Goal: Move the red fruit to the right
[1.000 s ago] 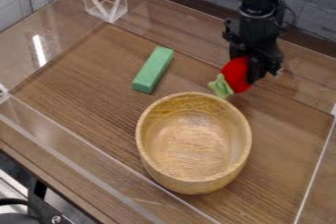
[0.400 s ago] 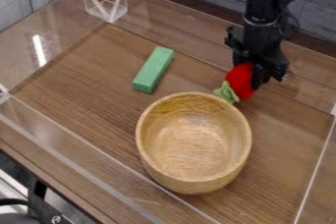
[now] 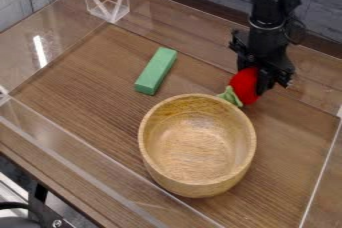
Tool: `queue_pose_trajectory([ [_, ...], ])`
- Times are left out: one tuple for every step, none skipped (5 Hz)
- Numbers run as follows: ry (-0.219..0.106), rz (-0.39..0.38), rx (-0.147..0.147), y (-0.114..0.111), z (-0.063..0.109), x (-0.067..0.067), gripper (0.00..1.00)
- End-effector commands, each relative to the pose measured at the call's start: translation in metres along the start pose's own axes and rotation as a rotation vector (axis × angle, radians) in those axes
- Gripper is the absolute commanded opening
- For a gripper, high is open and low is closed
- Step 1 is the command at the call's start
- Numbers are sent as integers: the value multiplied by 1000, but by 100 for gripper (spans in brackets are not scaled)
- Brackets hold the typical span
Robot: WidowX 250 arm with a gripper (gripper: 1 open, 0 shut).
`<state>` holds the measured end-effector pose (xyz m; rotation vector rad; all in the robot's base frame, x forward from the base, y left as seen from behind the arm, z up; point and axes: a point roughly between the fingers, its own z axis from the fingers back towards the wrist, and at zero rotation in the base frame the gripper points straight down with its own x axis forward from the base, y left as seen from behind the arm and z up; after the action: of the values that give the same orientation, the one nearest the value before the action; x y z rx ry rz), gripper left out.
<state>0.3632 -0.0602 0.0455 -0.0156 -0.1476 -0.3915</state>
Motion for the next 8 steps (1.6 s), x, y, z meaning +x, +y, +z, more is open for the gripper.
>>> queue_pose_trajectory([
  [-94,63,35,18,26,13,0],
  [-97,116,46,29,21,8,0],
  [-120,88,64,12,49,13,0],
  [-135,76,72,-4,62,22,0],
  [-131,80,58,-24,61,30,0],
  [-119,129,46,-49,53,22,0],
  [-97,156,29,-73,35,15,0],
  [-67,185,24,-89,28,19,0],
])
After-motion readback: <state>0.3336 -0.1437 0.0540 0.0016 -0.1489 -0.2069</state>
